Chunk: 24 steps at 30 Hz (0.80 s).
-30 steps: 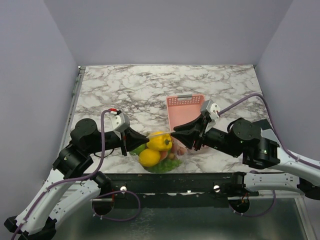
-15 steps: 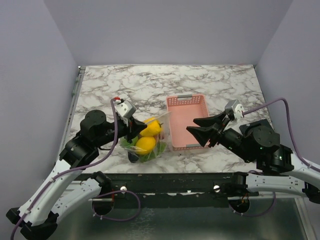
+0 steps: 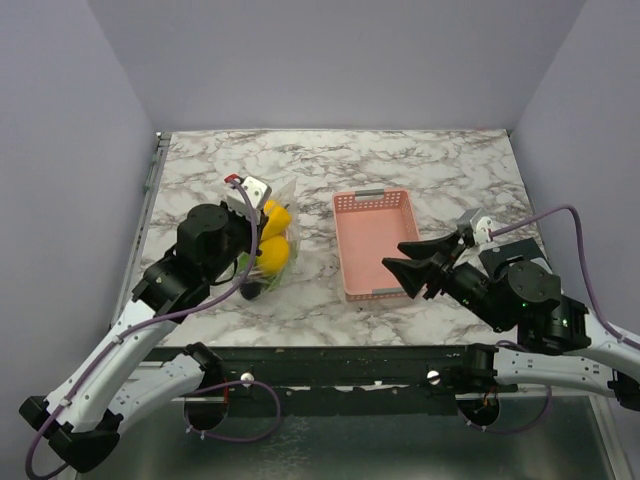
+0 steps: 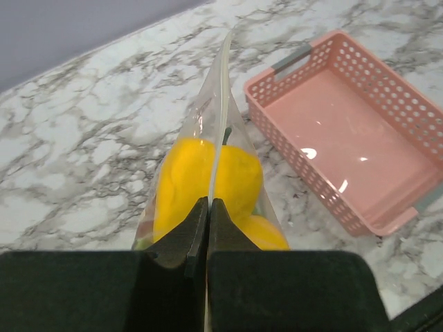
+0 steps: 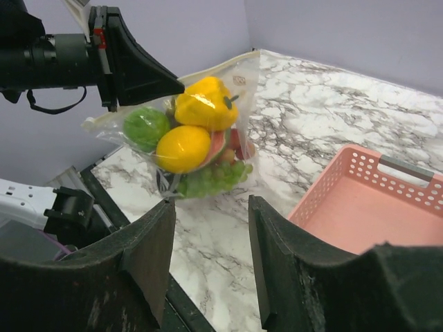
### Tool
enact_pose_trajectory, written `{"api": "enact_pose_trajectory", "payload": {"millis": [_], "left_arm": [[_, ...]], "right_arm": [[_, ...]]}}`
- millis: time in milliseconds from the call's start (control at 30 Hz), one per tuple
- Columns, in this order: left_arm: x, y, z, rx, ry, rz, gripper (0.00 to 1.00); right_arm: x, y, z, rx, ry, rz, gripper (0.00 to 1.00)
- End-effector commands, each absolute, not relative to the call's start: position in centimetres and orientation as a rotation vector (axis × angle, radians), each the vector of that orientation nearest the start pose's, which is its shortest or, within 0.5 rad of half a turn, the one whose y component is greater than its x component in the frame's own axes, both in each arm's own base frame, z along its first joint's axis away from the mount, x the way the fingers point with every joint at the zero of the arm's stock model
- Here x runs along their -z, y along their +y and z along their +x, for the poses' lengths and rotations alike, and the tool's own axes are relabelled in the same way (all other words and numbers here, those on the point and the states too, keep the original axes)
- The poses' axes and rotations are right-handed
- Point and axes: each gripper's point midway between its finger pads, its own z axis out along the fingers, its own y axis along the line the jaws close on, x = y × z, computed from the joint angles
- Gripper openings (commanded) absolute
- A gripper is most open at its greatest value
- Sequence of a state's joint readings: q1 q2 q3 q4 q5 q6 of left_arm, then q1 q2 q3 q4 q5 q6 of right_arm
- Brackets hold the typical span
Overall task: Place the food in the zip-top bag and seal the zipper
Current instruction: Place the zipper food storage bag at the center of the board.
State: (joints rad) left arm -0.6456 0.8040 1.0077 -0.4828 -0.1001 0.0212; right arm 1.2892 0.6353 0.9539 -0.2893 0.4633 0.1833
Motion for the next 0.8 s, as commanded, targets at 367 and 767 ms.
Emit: {"api": "enact_pose_trajectory", "payload": {"millis": [367,767], "left_arm": [[-31.8,-12.2,32.3,-0.14,1.664,0.353,0.0],[-31.1,-10.3,38.4,-0.357,1.633,0.31,0.0]], "right_arm": [[-36.0,21.0,14.1,-0.793,1.533,-0.448,0.52],[-35.9,20.3,13.7,-0.806,1.516,-0.452,0.52]]}}
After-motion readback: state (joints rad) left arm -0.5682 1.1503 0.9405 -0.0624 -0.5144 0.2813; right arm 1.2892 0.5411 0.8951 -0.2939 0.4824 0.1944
